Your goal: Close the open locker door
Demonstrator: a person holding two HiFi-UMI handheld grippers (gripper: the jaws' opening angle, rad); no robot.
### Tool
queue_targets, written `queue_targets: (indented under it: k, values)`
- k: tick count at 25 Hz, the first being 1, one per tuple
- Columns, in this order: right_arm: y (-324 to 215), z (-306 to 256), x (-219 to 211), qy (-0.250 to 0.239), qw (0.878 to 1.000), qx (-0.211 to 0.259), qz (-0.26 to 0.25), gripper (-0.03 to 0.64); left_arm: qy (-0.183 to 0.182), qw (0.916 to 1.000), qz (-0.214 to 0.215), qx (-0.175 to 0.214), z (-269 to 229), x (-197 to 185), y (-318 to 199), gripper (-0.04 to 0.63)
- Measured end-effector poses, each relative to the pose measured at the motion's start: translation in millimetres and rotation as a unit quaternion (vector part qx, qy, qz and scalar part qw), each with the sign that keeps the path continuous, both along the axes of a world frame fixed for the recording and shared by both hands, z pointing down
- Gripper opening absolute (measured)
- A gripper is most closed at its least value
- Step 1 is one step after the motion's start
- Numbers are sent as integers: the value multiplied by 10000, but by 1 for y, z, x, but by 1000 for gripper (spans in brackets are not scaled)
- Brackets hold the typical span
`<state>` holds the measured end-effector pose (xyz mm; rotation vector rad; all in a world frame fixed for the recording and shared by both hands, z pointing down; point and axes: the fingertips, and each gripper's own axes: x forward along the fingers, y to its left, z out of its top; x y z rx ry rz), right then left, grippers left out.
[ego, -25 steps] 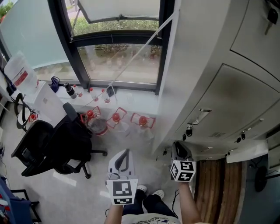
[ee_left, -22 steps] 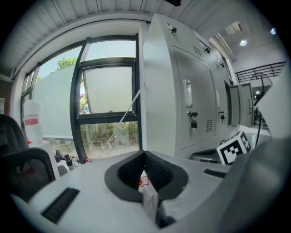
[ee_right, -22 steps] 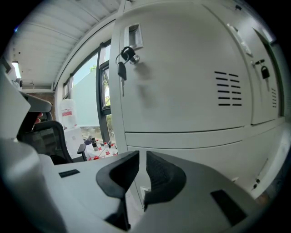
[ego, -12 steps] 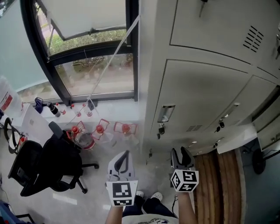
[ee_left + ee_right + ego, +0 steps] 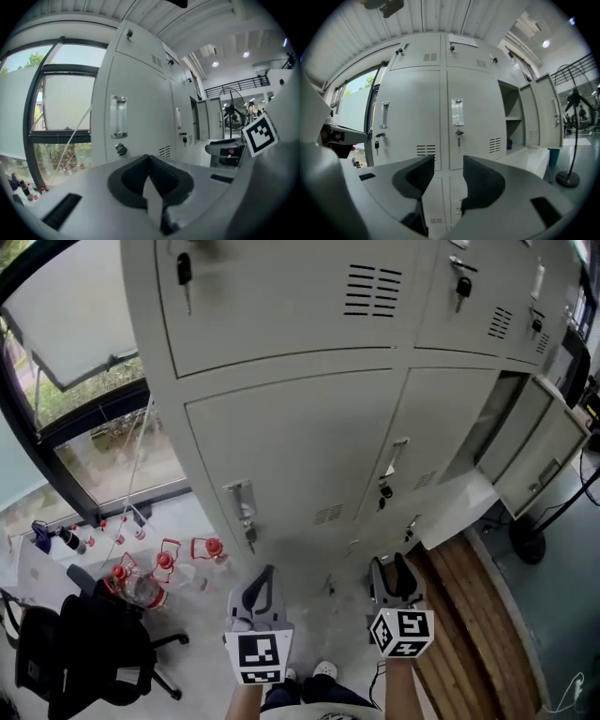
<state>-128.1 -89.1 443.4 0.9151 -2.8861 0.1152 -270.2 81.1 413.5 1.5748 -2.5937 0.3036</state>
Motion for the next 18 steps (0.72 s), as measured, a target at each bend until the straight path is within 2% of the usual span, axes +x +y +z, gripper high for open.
queue_targets:
  k: [8, 13, 18]
  values:
    - [-66, -24, 116, -138, 9937, 246, 1083, 186, -156, 9950, 962, 238, -21, 72, -103, -2]
    - [-98, -36, 192, -189, 9841, 375, 1724, 184, -218, 9859, 1625, 335, -29, 130, -160, -2]
    - [-113, -45, 248, -255, 9732, 438, 2245, 184, -228, 9750, 2181, 356, -32, 178, -198, -2]
